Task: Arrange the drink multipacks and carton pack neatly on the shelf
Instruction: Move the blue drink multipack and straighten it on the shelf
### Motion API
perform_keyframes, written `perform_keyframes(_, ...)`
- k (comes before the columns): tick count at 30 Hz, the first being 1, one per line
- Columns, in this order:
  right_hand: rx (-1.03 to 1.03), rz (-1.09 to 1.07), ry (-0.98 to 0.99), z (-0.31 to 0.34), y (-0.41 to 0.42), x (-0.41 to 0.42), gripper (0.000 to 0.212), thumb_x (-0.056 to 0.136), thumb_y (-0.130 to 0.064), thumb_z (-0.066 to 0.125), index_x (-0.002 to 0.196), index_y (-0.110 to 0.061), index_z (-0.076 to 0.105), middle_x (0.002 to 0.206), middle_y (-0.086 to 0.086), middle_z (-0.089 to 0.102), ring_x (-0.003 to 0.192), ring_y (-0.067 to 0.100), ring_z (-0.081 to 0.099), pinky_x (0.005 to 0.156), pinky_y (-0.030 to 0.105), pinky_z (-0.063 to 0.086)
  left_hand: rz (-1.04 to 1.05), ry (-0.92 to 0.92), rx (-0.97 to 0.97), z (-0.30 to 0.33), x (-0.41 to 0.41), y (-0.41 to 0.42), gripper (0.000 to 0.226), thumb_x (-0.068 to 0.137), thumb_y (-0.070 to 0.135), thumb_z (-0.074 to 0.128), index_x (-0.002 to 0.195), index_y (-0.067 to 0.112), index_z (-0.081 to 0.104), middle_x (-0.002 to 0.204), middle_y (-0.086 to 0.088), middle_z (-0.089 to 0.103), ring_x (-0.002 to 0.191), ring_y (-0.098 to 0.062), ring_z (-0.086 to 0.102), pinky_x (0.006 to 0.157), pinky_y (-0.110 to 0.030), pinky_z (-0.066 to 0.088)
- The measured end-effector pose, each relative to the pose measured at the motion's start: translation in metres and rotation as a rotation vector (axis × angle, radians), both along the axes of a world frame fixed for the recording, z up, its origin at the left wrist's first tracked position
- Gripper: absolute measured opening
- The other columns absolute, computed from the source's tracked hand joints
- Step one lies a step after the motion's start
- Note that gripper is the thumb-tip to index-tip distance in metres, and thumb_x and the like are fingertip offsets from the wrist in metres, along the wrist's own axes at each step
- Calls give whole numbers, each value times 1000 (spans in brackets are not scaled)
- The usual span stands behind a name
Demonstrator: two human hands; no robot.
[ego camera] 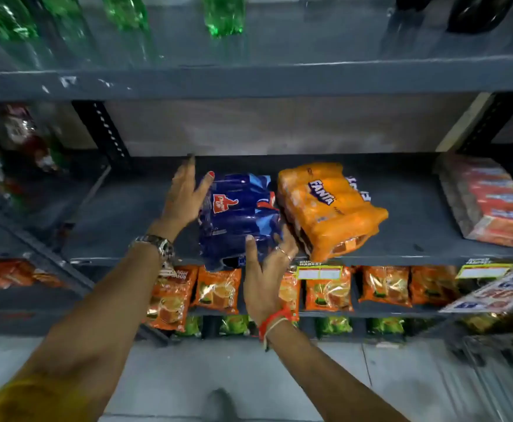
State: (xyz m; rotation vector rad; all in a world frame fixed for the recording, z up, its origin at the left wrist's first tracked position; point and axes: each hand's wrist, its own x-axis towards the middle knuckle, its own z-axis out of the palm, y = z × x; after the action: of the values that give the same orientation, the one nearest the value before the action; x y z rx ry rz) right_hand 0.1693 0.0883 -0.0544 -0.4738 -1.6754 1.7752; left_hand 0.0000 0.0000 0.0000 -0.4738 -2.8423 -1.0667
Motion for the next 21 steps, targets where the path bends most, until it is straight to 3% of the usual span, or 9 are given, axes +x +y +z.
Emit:
perform_keyframes(3, -252, -163, -73, -7, -21, -21, 60, 87, -16, 63, 136, -13, 29, 137, 3, 29, 123, 9, 47, 104, 32, 46, -67, -256, -1, 0, -37, 2, 68, 89, 55, 38, 141, 13, 33, 149, -15, 36, 137, -30, 34, 115, -43, 26)
perform_keyframes(6, -606, -257, -49, -13, -36, -42, 62, 83, -3, 66, 131, -7, 28, 132, 19, 48, 106, 20, 61, 84, 26, 57, -259, -429, -36, 2, -59, 10, 49, 88, 55, 41, 111, 17, 63, 118, -14, 65, 110, -29, 61, 103, -45, 44)
perform_keyframes(8, -734, -302, -4, -12, -42, -50, 56, 81, 3, 66, 125, -7, 31, 115, 18, 58, 92, 16, 63, 76, 24, 57, -337, -455, -62, 4, -69, 14, 54, 88, 58, 39, 99, 13, 67, 97, -13, 71, 90, -27, 67, 94, -43, 50)
perform_keyframes(10, -818, -324, 21, -11, -47, -55, 54, 79, 5, 67, 121, -5, 36, 105, 13, 61, 91, 19, 64, 78, 29, 59, -382, -475, -102, 4, -78, 16, 61, 86, 62, 37, 96, 10, 68, 92, -13, 72, 86, -27, 68, 90, -39, 50)
perform_keyframes(12, -853, -396, 4, -12, -52, -63, 63, 72, 3, 75, 124, 1, 40, 111, 18, 64, 100, 29, 66, 89, 43, 57, -422, -473, -164, 3, -85, 15, 66, 83, 67, 37, 95, 10, 67, 91, -12, 72, 84, -27, 68, 87, -37, 49)
perform_keyframes(14, -844, -445, -48, -15, -54, -72, 72, 61, -5, 84, 121, -1, 45, 112, 18, 66, 100, 31, 68, 89, 50, 56, -431, -457, -243, 0, -91, 9, 73, 74, 76, 39, 97, 12, 65, 94, -10, 71, 86, -27, 67, 89, -40, 50)
perform_keyframes(17, -714, -405, -198, -12, -47, -82, 75, 52, -15, 86, 116, -5, 48, 110, 15, 68, 94, 29, 69, 86, 49, 57, -377, -439, -327, -4, -103, -10, 65, 73, 76, 42, 86, 16, 65, 87, -9, 69, 81, -26, 66, 85, -37, 51)
perform_keyframes(21, -605, -238, -344, 2, -26, -102, 60, 63, -10, 82, 108, -16, 42, 113, 12, 62, 97, 32, 66, 86, 48, 57, -273, -513, -188, -11, -118, -54, 43, 83, 55, 52, 65, 16, 59, 69, -4, 63, 63, -18, 60, 62, -27, 43)
